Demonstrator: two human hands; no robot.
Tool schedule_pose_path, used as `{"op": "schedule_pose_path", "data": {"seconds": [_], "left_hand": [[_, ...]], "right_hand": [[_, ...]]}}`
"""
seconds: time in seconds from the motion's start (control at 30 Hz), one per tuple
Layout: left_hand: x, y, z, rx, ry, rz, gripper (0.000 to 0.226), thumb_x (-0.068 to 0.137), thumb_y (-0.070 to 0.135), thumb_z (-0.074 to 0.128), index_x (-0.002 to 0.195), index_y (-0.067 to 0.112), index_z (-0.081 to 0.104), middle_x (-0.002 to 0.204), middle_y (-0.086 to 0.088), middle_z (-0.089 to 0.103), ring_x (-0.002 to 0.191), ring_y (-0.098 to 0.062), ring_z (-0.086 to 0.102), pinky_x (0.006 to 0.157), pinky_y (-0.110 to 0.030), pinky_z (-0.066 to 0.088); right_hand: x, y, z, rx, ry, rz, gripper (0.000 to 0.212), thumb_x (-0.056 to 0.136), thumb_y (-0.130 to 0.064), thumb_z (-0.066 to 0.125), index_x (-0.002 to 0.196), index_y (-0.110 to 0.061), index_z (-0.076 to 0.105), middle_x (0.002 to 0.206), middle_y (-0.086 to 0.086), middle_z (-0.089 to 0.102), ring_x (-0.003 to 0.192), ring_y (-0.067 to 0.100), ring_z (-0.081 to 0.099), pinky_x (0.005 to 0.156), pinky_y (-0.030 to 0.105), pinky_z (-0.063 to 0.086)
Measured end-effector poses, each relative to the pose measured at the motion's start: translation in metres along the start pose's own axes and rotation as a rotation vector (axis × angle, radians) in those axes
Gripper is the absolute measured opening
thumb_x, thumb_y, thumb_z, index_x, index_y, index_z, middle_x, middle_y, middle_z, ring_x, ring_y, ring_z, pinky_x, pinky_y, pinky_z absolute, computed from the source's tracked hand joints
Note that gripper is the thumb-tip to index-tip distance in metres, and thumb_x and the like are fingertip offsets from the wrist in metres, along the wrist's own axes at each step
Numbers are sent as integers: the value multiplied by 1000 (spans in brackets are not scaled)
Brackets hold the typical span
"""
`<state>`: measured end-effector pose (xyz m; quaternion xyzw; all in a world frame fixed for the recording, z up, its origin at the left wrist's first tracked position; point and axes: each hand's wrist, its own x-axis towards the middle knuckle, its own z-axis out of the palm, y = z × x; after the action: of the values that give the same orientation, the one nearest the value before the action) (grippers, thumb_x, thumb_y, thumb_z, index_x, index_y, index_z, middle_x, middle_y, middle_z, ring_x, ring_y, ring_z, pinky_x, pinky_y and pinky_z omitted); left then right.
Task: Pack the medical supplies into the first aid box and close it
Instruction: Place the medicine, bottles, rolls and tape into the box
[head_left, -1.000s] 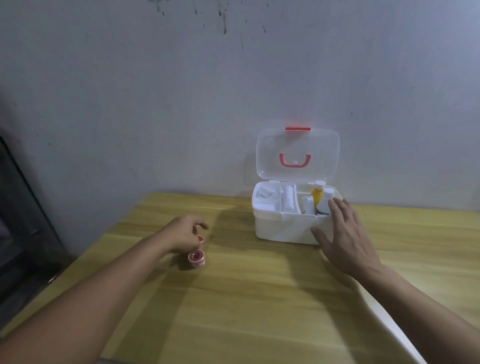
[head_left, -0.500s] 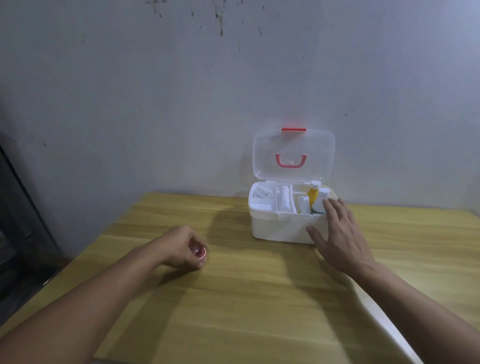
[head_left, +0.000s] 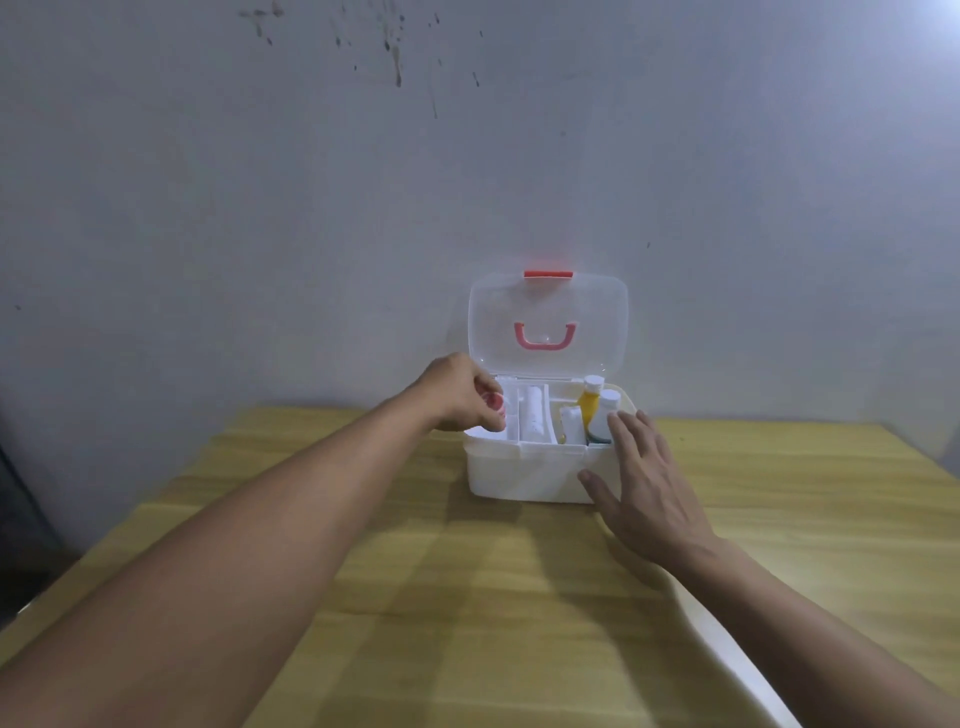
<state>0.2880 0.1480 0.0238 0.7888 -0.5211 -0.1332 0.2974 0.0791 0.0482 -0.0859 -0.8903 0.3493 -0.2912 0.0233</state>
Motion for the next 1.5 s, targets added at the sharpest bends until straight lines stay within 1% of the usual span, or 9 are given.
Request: {"op": "schedule_pose_path", "data": {"seconds": [0.17, 0.27, 0.37, 0.43, 0.7, 1.0, 1.2, 1.33, 1.5], "left_hand": [[14, 5, 17, 70, -65, -32, 23, 65, 18, 80, 86, 11, 75, 77, 3, 67, 73, -14, 56, 70, -24, 46], [17, 4, 20, 107, -61, -83, 34, 67, 24, 79, 100, 13, 74, 96, 0, 69, 87, -18, 58, 82, -28, 48], [16, 7, 19, 179, -64, -117, 60, 67, 28, 80, 124, 18, 62, 129, -1, 60, 117, -22, 56, 97, -31, 46], [16, 8, 17, 211, -70, -110, 65, 68, 28, 80, 128, 20, 59, 135, -2, 56, 122, -22, 53, 100, -34, 46], [18, -3, 17, 170, 37, -21, 35, 83, 2, 59, 115, 12, 69, 132, -5, 61, 123, -21, 54, 100, -27, 43], [22, -18, 20, 75, 200, -8, 11, 75, 2, 73, 82, 9, 75, 73, -1, 69, 75, -15, 68, 69, -24, 48], [27, -26, 25, 170, 139, -50, 15, 83, 13, 70, 97, 11, 75, 96, -1, 76, 87, -13, 67, 83, -29, 53], [24, -20, 30, 266, 280, 43, 21, 79, 14, 75, 99, 16, 73, 108, -2, 66, 103, -21, 60, 84, -34, 51], [20, -12, 28, 202, 105, 14, 16, 69, 30, 80, 80, 19, 76, 86, 3, 71, 87, -17, 63, 74, -30, 50]], "right_hand": [[0, 4, -1, 8, -4, -9, 84, 84, -60, 31, 146, -3, 29, 153, 14, 32, 147, 29, 16, 119, 36, 14], [1, 6, 0, 9, -21, -5, 80, 86, -55, 38, 148, -5, 26, 155, 11, 29, 148, 27, 12, 120, 37, 16], [1, 6, 0, 7, -25, -6, 85, 84, -61, 28, 148, -6, 26, 155, 10, 28, 148, 26, 11, 120, 38, 17], [1, 6, 1, 12, -20, -10, 88, 82, -63, 24, 148, -5, 27, 154, 11, 30, 148, 27, 12, 120, 38, 17], [2, 8, 4, 13, -7, -12, 82, 85, -59, 33, 146, -3, 30, 151, 13, 35, 147, 30, 16, 119, 41, 21], [1, 9, 4, 17, -1, -18, 85, 84, -62, 27, 147, -5, 29, 153, 11, 33, 147, 28, 15, 119, 41, 23], [2, 8, 4, 25, -1, -16, 85, 83, -62, 28, 146, -5, 29, 152, 11, 33, 147, 27, 16, 119, 40, 22], [2, 7, 3, 31, -6, -17, 85, 83, -62, 27, 146, -6, 29, 153, 10, 33, 147, 27, 15, 119, 40, 22], [2, 8, 4, 22, -13, -21, 86, 83, -63, 26, 147, -6, 27, 154, 9, 31, 147, 26, 13, 120, 39, 20]]}}
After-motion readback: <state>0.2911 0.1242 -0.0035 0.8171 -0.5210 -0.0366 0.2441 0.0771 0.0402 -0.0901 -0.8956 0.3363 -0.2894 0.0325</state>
